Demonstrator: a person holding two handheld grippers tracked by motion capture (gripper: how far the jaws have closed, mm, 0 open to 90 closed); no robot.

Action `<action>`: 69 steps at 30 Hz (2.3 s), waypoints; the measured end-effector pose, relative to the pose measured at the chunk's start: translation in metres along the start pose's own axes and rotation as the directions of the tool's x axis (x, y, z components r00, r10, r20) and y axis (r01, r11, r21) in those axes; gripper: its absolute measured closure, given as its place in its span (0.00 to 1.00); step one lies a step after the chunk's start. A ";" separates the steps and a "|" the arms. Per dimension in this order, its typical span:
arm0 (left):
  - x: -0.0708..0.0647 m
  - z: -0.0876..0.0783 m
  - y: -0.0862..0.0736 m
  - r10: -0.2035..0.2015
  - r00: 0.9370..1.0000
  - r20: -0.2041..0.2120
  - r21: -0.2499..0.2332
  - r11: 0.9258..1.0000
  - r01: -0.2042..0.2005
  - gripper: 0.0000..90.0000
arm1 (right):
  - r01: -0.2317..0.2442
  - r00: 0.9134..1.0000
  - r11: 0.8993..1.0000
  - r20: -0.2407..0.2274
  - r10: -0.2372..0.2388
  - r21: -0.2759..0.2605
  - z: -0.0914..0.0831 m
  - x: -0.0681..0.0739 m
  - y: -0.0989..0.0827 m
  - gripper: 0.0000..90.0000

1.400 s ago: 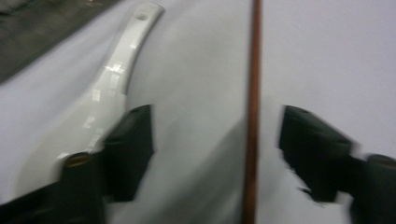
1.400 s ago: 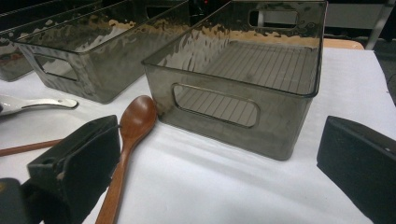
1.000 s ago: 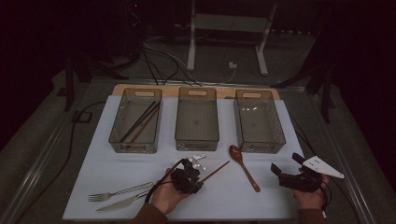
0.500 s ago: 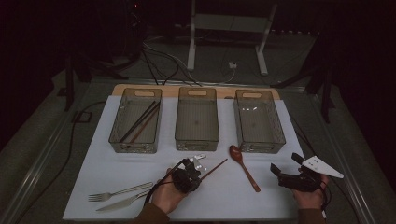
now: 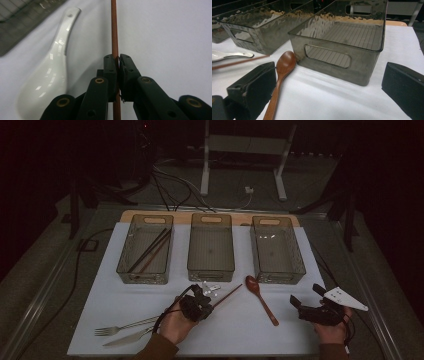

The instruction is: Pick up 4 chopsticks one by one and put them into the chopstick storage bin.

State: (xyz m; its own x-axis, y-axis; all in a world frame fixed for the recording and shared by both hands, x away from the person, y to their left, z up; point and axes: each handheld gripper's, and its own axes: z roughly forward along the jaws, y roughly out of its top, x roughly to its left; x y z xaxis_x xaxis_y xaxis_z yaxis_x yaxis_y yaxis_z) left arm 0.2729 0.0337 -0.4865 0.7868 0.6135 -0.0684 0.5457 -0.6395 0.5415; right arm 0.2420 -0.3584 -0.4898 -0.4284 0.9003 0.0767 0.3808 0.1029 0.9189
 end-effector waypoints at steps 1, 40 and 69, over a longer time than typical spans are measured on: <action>0.001 -0.002 0.000 -0.003 1.000 -0.003 -0.007 1.000 0.003 0.96 | 0.000 1.000 1.000 0.000 0.000 0.000 0.000 0.000 0.000 0.00; 0.052 -0.072 0.023 -0.097 0.991 -0.095 -0.165 0.983 0.081 0.96 | -0.002 1.000 1.000 0.002 0.002 0.000 0.000 0.000 0.000 0.00; 0.096 -0.097 0.016 -0.187 0.971 -0.150 -0.188 0.969 0.158 0.96 | -0.001 1.000 1.000 0.002 0.001 0.005 0.000 0.000 0.000 0.00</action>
State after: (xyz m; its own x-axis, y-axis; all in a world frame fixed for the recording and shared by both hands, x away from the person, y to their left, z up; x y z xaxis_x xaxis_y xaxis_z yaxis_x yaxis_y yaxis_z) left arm 0.3292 0.1277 -0.4030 0.6185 0.7847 -0.0420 0.5988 -0.4360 0.6719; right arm 0.2422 -0.3582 -0.4902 -0.4260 0.9014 0.0772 0.3857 0.1038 0.9168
